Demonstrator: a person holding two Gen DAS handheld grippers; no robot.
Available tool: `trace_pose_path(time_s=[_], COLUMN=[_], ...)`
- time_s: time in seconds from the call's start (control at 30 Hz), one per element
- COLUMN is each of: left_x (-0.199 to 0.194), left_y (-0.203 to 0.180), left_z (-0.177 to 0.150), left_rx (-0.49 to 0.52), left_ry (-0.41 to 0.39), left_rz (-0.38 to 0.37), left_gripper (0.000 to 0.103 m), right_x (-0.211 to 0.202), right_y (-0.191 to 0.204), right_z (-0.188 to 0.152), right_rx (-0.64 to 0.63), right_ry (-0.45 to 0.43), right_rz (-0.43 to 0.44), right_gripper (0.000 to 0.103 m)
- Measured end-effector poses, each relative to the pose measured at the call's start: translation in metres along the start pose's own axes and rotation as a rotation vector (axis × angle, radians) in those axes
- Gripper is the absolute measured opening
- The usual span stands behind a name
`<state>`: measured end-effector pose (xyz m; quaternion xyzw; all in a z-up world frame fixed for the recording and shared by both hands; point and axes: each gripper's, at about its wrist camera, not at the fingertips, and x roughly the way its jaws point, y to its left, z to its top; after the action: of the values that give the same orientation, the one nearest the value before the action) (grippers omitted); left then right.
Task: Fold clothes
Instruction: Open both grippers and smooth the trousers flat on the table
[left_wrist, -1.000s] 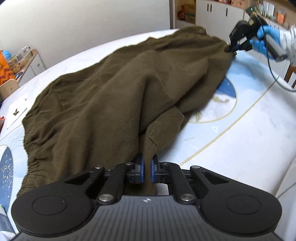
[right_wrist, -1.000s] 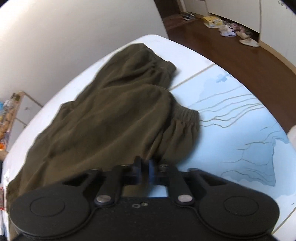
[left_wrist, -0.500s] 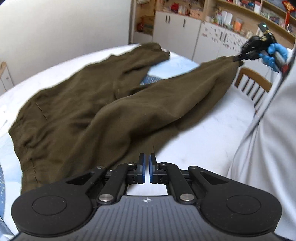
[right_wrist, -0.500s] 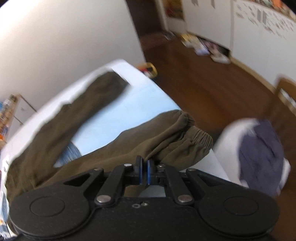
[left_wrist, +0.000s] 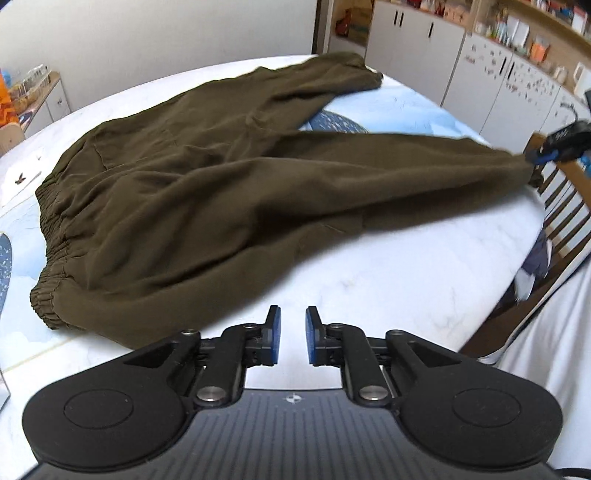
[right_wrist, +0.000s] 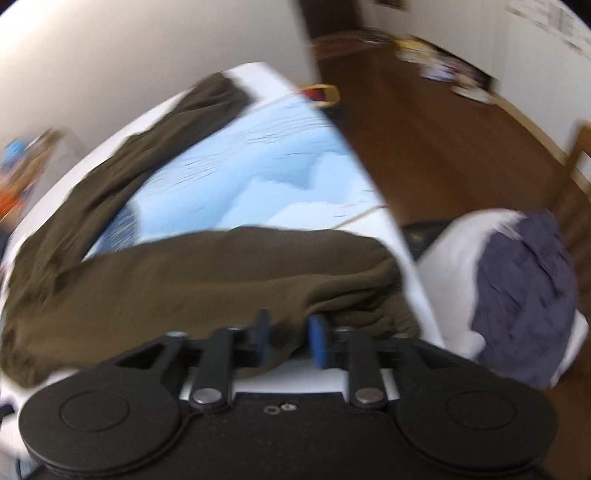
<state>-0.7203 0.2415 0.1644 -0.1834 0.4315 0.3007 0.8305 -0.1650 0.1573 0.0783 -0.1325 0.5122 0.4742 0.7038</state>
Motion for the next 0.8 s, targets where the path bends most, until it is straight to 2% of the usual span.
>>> trace_pose_path(time_s=[0.03,0.13,0.17,0.2,0.27,0.33,0.57,0.7,0.8], left_x=[-0.001,-0.004,-0.004,-0.003,0.0,0.007,0.025,0.037,0.048], left_y=[-0.004,-0.015,-0.017,-0.019,-0.018,-0.01,0.049,0.077,0.088], left_z=[-0.002,-0.008,-0.009,-0.009,-0.007,-0.004,-0.009,-0.014,-0.016], left_rx=[0.005,0.02,0.033,0.049,0.098,0.154,0.327,0.402,0.448], left_ry=[-0.001,-0.007,-0.013,-0.019,-0.024,-0.014,0.005,0.004,-0.004], left_rz=[0.005,0.017,0.024,0.03,0.03,0.037,0.05,0.019,-0.022], left_gripper=[0.019,0.043,0.06,0.067,0.067,0.067,0.067,0.067,0.067], right_x=[-0.003,-0.012,-0.013,-0.015,-0.014,-0.008,0.049,0.081,0.099], right_y=[0.003,0.019,0.027,0.036,0.06,0.089,0.228,0.292,0.317], right_z=[-0.004,-0.017,-0.022,-0.026,-0.035,-0.043,-0.069,-0.084,-0.09], right_rx=[-0.03,-0.126,-0.169,-0.212,-0.3,-0.386,-0.653,-0.802,-0.855], right_ry=[0.014,0.043,0.056,0.068,0.096,0.117,0.199,0.173,0.126], right_rz=[0.023,0.103,0.135,0.168,0.235,0.266,0.279,0.225,0.161], right_gripper=[0.103,0.103,0.103,0.103,0.103,0.103,0.103,0.103,0.103])
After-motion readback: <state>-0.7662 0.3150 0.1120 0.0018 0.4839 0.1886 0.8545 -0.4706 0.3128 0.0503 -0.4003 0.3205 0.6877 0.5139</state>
